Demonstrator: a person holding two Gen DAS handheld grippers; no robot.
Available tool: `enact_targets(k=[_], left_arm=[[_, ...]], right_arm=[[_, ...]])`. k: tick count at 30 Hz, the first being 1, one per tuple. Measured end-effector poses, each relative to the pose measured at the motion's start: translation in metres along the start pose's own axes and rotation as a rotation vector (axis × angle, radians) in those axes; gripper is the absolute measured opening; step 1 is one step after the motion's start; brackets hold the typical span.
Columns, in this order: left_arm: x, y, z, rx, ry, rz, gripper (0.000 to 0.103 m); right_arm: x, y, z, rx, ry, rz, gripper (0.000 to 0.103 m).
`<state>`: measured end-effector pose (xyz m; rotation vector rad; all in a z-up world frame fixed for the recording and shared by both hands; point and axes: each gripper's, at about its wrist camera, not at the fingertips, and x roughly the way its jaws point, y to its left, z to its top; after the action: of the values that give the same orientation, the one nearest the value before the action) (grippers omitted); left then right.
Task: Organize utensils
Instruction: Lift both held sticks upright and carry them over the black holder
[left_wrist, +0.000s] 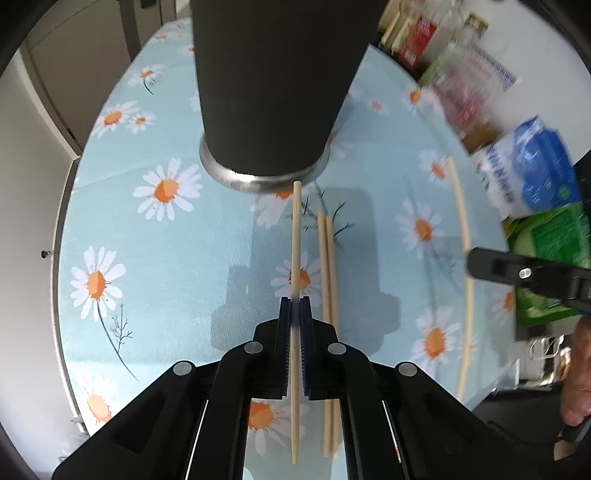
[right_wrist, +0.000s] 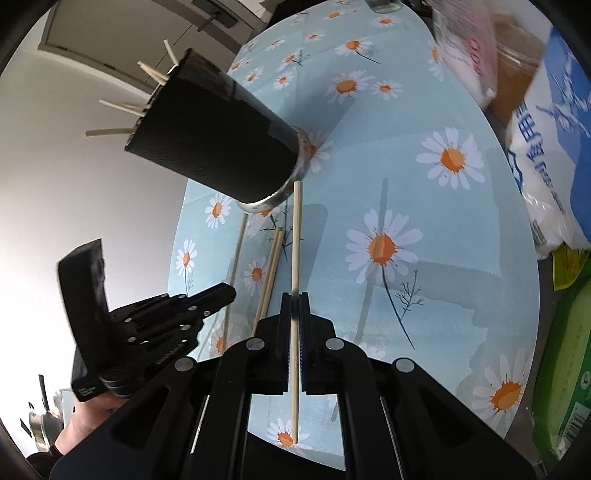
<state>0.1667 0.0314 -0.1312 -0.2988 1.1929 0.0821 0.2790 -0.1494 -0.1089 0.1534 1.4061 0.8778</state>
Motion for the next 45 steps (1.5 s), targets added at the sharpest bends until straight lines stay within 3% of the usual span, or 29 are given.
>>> enact_targets(k=[12, 21, 38, 45], left_arm=[[-0.088, -0.012, -0.001, -0.058, -0.286, -0.114, 0.004], [-0.144, -0.01, 0.011, -0.078, -0.472, -0.128, 0.004], [-0.181, 0.003, 0.076, -0.034, -0.803, -0.139, 0.004], [-0.184, 0.01, 0.102, -0.046, -0.89, -0.165, 0.004]], right_arm=[[-0.023, 0.063, 0.02, -0.201, -0.098, 0.068, 0.004], [-0.05, 0.088, 0.042, -0.272, -0.181, 0.086, 0.005], [-0.098, 0.13, 0.101, -0.419, -0.48, 0.12, 0.005], [-0.106, 0.139, 0.123, -0.44, -0.585, 0.148, 0.005]])
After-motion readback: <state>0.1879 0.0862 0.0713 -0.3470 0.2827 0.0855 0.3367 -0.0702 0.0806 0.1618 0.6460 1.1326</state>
